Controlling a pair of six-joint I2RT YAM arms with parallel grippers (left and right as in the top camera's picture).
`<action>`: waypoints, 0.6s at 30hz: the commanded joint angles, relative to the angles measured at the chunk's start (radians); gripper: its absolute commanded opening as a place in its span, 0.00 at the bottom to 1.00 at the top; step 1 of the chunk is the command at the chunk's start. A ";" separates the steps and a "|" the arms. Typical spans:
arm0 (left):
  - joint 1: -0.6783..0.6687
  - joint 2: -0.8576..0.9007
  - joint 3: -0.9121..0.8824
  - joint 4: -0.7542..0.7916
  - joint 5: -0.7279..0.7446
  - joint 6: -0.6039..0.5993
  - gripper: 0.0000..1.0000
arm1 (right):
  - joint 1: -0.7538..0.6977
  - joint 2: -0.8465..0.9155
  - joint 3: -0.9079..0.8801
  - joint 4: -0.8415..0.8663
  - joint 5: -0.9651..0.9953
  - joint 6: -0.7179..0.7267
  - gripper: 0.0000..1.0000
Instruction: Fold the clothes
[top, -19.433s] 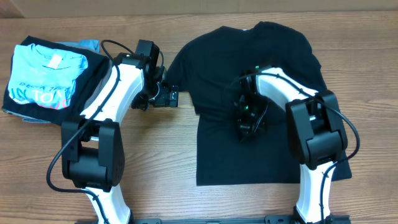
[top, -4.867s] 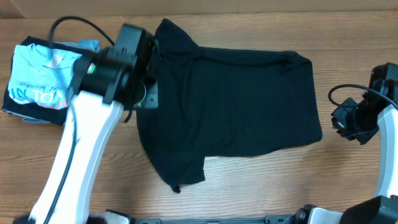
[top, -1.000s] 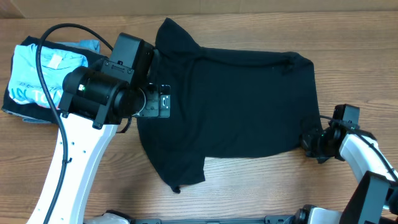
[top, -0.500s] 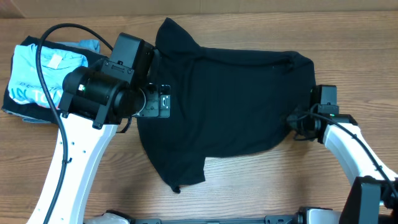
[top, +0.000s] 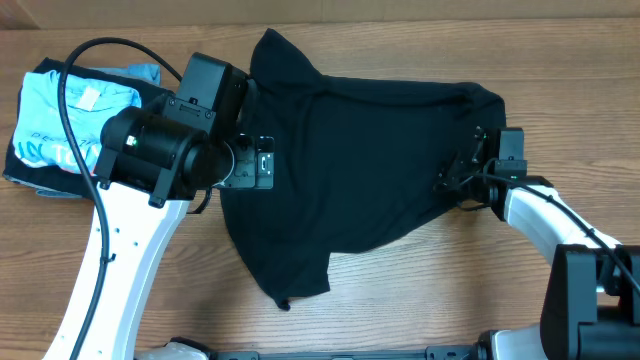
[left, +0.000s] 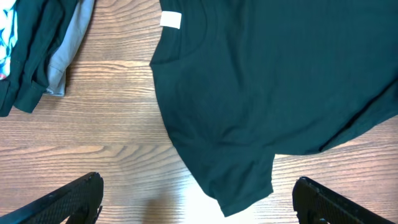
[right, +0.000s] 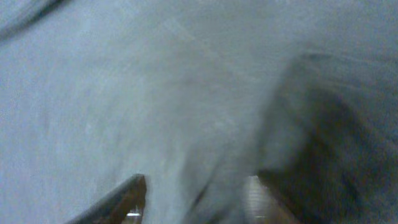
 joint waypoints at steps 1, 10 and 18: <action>-0.006 0.005 0.002 -0.002 0.004 -0.014 1.00 | -0.009 -0.025 0.086 -0.071 -0.068 -0.133 0.66; -0.006 0.005 0.002 -0.002 0.004 -0.014 1.00 | -0.155 -0.063 0.140 -0.342 -0.013 -0.062 0.57; -0.006 0.005 0.002 -0.002 0.004 -0.014 1.00 | -0.190 -0.020 0.077 -0.256 -0.016 -0.064 0.57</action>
